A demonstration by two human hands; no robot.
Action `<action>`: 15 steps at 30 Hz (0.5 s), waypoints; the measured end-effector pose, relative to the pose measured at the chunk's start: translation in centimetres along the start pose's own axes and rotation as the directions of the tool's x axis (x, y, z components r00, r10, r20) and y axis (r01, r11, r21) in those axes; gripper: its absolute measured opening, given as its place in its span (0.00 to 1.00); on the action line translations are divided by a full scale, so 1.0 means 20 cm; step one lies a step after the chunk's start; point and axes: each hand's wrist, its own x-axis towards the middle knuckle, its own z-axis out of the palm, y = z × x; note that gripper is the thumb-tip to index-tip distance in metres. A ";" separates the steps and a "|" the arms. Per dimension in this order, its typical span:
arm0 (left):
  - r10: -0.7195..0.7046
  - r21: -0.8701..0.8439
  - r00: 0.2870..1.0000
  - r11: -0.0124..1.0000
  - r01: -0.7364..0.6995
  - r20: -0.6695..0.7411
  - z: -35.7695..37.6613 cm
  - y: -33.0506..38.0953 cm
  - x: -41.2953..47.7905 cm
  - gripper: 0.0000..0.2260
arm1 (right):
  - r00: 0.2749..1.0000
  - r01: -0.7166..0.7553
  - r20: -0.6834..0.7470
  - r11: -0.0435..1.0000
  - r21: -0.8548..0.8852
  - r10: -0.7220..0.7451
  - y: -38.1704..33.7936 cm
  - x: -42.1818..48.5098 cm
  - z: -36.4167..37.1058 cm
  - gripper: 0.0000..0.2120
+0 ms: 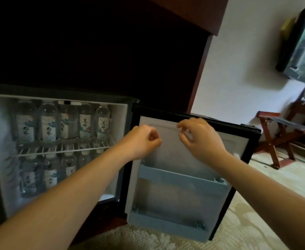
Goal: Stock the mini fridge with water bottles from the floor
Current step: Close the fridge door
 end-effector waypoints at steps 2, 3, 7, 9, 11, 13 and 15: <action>0.005 0.006 0.999 1.000 -0.005 -0.043 0.00 0.07 0.03 0.10 | 0.998 0.042 -0.040 0.995 -0.089 -0.046 0.08 0.04 -0.04 0.14; 0.017 0.016 0.998 1.000 -0.016 -0.062 0.00 0.10 0.04 0.10 | 0.997 0.048 -0.047 0.990 -0.134 -0.055 0.11 0.06 -0.07 0.15; 0.086 0.136 0.993 0.988 -0.075 -0.078 -0.02 0.21 0.12 0.13 | 0.999 0.013 0.035 0.969 -0.248 -0.004 0.28 0.17 -0.18 0.19; 0.113 0.211 0.990 0.973 -0.093 -0.084 -0.02 0.26 0.15 0.15 | 0.988 -0.003 0.147 0.953 -0.303 0.050 0.37 0.21 -0.21 0.21; 0.123 0.289 0.989 0.953 -0.095 -0.080 -0.01 0.33 0.20 0.18 | 0.959 -0.018 0.260 0.940 -0.339 0.112 0.44 0.24 -0.23 0.23; 0.135 0.373 0.990 0.922 -0.106 -0.052 0.01 0.39 0.25 0.20 | 0.924 -0.037 0.345 0.939 -0.343 0.162 0.51 0.26 -0.22 0.26; 0.134 0.447 0.991 0.887 -0.119 -0.002 0.05 0.45 0.32 0.24 | 0.895 -0.062 0.400 0.944 -0.325 0.197 0.57 0.27 -0.21 0.27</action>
